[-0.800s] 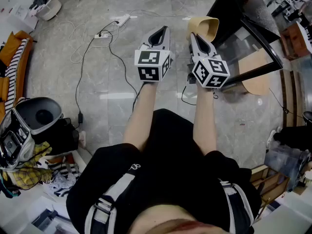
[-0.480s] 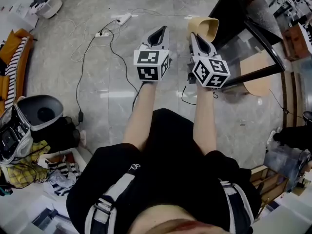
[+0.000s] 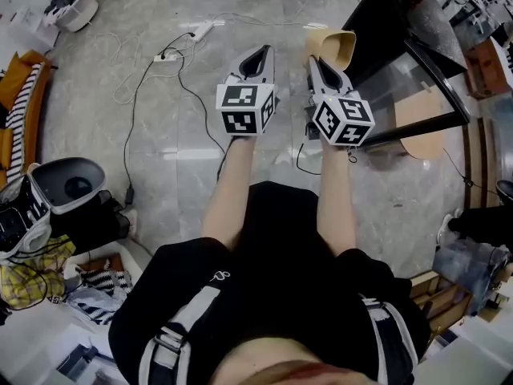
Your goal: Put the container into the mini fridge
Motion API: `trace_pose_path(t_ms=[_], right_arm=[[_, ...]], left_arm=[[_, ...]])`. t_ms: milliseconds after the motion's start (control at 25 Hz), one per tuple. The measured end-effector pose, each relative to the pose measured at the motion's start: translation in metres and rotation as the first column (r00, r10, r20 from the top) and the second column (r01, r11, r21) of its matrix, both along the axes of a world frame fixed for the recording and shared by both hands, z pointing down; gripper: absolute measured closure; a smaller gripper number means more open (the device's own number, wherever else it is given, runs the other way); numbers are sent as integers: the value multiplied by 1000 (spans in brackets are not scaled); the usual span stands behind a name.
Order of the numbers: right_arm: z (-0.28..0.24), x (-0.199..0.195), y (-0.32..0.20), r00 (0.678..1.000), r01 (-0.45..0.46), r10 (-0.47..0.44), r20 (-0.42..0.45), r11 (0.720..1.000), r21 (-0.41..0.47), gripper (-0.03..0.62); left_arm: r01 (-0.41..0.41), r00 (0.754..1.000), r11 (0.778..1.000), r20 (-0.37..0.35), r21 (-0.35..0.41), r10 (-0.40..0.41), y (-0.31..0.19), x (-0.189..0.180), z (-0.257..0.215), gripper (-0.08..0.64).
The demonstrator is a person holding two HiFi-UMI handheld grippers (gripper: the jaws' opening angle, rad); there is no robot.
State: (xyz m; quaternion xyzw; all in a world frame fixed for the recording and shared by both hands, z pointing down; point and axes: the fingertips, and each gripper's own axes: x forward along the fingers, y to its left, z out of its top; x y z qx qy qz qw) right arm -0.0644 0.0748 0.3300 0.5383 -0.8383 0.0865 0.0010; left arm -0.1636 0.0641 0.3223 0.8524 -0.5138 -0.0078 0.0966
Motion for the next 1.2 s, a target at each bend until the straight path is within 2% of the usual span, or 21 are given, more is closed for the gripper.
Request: trace_pose_path(t_ms=[280,480,640,880,1200], right_arm=[[25,16,-75,1000,8,-7,21,1000,-28,574],[33,15,-155,998,48,-46,37,998,-52,574],[43,33,-222,997,64,-61,43,995,-77,574],[42,78,-297,996,60,-54,69,995,-83,574],[73,86,-351,995,11,4,96,987,-158,574]], left_arm=[[10,1000,1000,26,-29,-9,-67,16,26,554],[65,997,996,32,-57,-64,-144,11,33,554],[82,996,993,38,-90,-79,-207,32,45,554],[81,995,992,58,-94,-76,-276,76,44,554],[42,995,985,98,-167,-25,-338,81,71,554]])
